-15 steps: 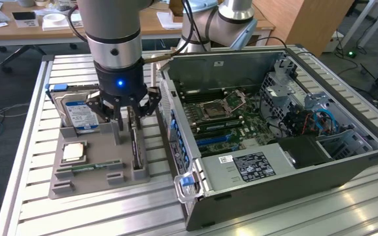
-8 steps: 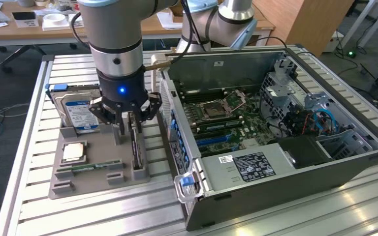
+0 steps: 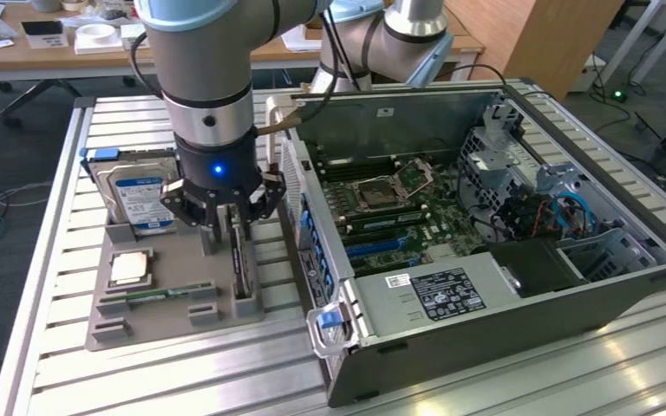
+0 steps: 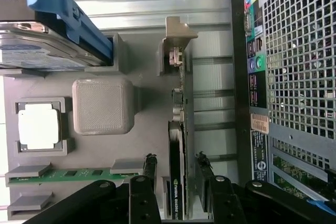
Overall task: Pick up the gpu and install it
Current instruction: 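Pick up the gpu and move the gpu toward the slot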
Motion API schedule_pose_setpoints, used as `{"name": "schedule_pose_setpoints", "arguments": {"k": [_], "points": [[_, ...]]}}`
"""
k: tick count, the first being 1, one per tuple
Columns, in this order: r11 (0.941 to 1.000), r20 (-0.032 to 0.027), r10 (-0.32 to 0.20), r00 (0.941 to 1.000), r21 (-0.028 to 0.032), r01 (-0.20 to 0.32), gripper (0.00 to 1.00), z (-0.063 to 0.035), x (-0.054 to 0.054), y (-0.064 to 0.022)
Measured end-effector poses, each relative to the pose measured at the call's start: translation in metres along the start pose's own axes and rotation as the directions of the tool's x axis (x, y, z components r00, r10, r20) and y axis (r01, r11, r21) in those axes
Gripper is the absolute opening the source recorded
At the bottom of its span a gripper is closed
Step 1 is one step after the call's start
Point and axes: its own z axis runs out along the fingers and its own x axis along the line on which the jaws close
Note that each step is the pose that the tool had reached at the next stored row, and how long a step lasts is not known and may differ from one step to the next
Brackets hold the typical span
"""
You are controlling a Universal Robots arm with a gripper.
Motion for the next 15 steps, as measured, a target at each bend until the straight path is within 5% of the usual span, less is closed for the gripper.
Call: {"name": "schedule_pose_setpoints", "arguments": {"k": [15], "points": [[1.0000, 0.0002, 0.000, 1.0000, -0.0002, 0.000, 0.43, 0.0237, -0.002, 0.0015]]}}
